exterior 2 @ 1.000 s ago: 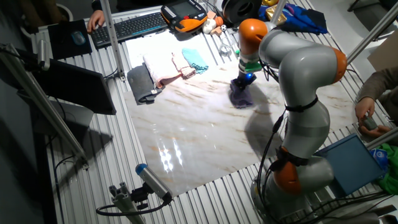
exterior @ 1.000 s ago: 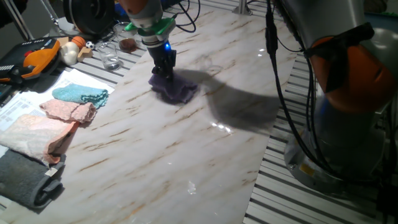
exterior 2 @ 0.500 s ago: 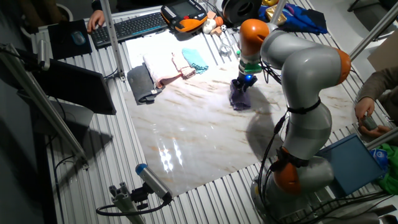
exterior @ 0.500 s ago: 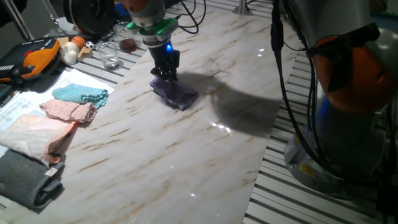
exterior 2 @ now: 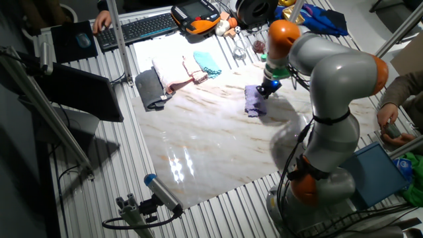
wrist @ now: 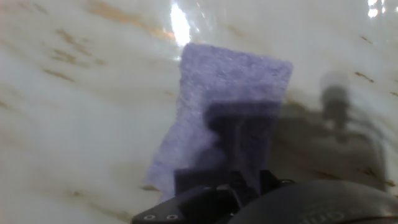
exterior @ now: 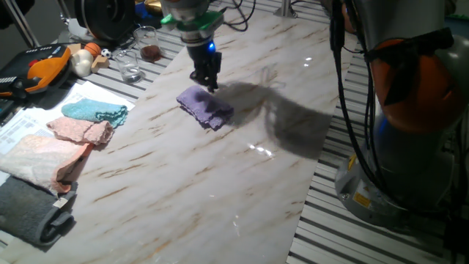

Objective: Clean the table with a cloth

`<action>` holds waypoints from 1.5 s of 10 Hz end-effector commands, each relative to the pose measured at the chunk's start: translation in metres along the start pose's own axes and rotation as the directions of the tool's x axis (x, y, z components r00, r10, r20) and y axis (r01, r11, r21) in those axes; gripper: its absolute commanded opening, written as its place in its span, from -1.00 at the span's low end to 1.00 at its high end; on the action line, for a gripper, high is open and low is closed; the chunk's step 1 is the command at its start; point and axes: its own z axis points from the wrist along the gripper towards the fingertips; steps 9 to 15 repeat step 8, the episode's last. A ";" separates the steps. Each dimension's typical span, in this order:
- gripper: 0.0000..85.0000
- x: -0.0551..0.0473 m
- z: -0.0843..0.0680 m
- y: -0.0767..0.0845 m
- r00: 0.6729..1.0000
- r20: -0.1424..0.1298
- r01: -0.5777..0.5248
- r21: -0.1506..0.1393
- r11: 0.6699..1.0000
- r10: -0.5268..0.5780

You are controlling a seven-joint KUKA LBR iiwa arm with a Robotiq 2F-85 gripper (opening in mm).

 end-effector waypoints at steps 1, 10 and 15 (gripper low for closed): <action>-1.00 0.002 -0.001 -0.002 1.000 0.007 0.019 0.004 1.000 -0.019; -1.00 0.010 -0.002 -0.003 0.996 0.063 0.069 0.004 0.998 -0.069; -1.00 0.010 -0.002 -0.003 0.996 0.063 0.069 0.004 0.998 -0.069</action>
